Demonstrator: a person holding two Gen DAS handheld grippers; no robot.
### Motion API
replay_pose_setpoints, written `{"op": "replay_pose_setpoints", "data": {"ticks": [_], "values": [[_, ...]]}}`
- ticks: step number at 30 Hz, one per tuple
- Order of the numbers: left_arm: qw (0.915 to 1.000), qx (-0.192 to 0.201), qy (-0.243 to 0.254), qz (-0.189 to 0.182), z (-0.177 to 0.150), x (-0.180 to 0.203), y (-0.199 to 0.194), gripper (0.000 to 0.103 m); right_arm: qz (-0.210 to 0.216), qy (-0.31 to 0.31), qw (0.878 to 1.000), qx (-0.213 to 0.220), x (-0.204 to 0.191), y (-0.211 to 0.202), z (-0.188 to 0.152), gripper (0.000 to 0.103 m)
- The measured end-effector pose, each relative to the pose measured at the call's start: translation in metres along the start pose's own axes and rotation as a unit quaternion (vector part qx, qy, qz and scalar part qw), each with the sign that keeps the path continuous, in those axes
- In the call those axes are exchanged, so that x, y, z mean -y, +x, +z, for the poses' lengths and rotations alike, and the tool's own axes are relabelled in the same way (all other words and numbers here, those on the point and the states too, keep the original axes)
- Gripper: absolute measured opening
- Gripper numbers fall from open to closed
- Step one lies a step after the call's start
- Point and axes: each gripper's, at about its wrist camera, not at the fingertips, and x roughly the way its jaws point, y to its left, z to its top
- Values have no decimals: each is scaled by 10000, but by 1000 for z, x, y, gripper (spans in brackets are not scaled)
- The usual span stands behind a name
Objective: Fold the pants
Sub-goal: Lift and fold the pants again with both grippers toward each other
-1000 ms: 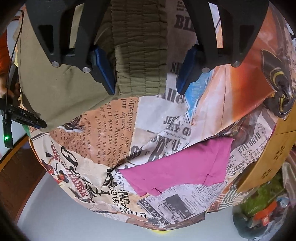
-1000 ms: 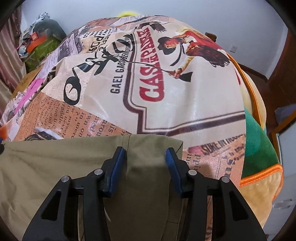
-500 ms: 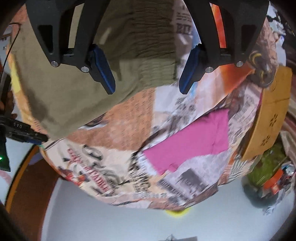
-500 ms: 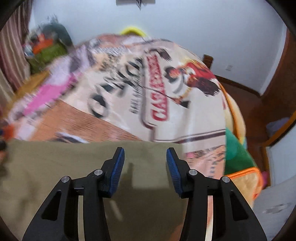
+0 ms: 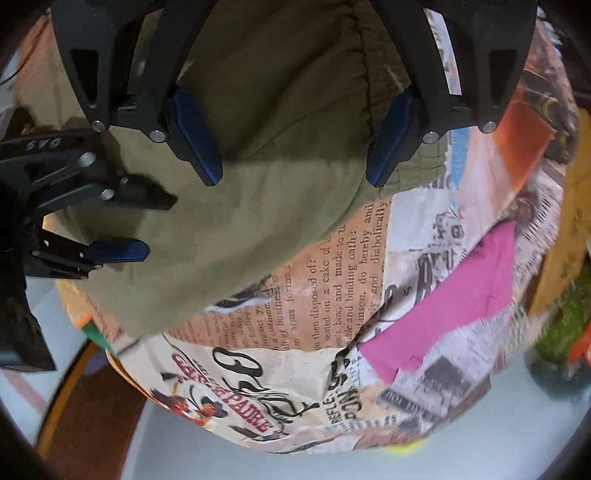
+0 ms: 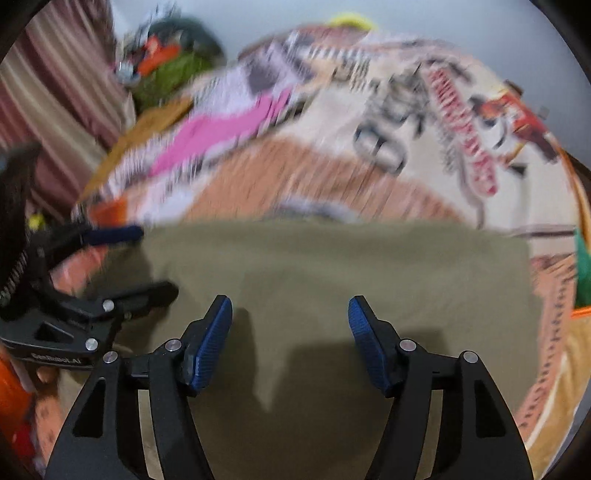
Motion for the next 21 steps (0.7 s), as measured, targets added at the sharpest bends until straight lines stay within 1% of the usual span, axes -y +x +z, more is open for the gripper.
{"op": "replay_pose_setpoints", "data": {"ticks": [2, 4, 7, 9, 12, 16, 21], "values": [[9997, 17, 215, 116, -9, 7, -3, 81, -195, -267, 9994, 33, -7, 1, -8, 62], [9991, 123, 316, 237, -19, 11, -9, 81, -208, -260, 9994, 15, -8, -4, -13, 62], [9996, 138, 166, 159, -26, 8, -16, 82, -85, -3, 10000, 5, 0, -13, -24, 62], [9998, 151, 56, 97, -31, 6, -22, 82, -136, 66, 9999, 50, 3, -20, -37, 62], [9998, 169, 51, 123, -40, 8, -30, 82, -198, 103, 9997, 96, 4, -32, -56, 62], [9994, 180, 62, 289, -58, 11, -42, 83, -435, 50, 9989, 189, 0, -49, -81, 62], [9994, 157, -193, 254, -80, 6, -57, 84, -620, 52, 9977, 260, -4, -66, -108, 62]]}}
